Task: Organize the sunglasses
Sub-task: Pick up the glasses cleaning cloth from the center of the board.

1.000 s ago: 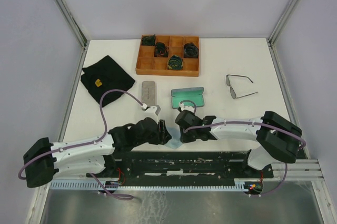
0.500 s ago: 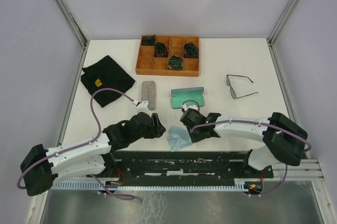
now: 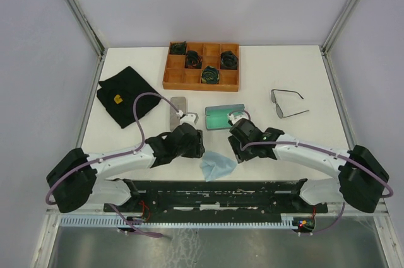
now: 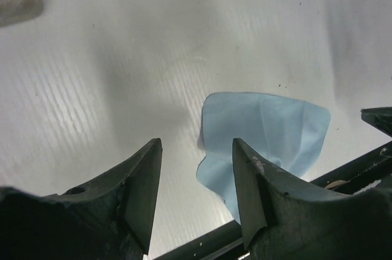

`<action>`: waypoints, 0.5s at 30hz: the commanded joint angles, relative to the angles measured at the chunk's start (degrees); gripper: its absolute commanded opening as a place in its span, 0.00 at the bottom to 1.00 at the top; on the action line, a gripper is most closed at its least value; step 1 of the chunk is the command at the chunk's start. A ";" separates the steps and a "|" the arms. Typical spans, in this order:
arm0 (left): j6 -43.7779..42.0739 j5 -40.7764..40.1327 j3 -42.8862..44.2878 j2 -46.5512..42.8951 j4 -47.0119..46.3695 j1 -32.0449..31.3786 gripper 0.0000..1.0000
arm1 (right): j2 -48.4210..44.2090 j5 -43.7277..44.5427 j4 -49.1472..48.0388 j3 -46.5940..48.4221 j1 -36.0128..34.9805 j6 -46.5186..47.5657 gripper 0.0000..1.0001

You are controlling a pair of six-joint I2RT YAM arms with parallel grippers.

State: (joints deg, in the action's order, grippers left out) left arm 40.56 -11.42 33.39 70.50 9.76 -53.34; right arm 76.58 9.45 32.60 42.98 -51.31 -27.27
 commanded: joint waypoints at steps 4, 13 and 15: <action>-13.25 0.40 10.18 9.71 1.16 0.29 0.54 | -8.21 4.95 2.00 -0.77 0.29 -7.04 0.59; -21.31 2.13 16.61 17.92 6.19 -0.53 0.50 | -11.48 5.76 2.91 -3.55 0.42 -9.13 0.62; -21.72 2.31 16.80 18.74 6.53 -0.82 0.50 | -11.56 5.80 2.90 -3.76 0.44 -9.41 0.62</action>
State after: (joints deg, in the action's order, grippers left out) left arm 23.97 -10.04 47.64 88.14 14.70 -53.56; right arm 66.54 13.43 35.57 39.51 -51.09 -35.07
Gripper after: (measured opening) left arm 0.504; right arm 0.617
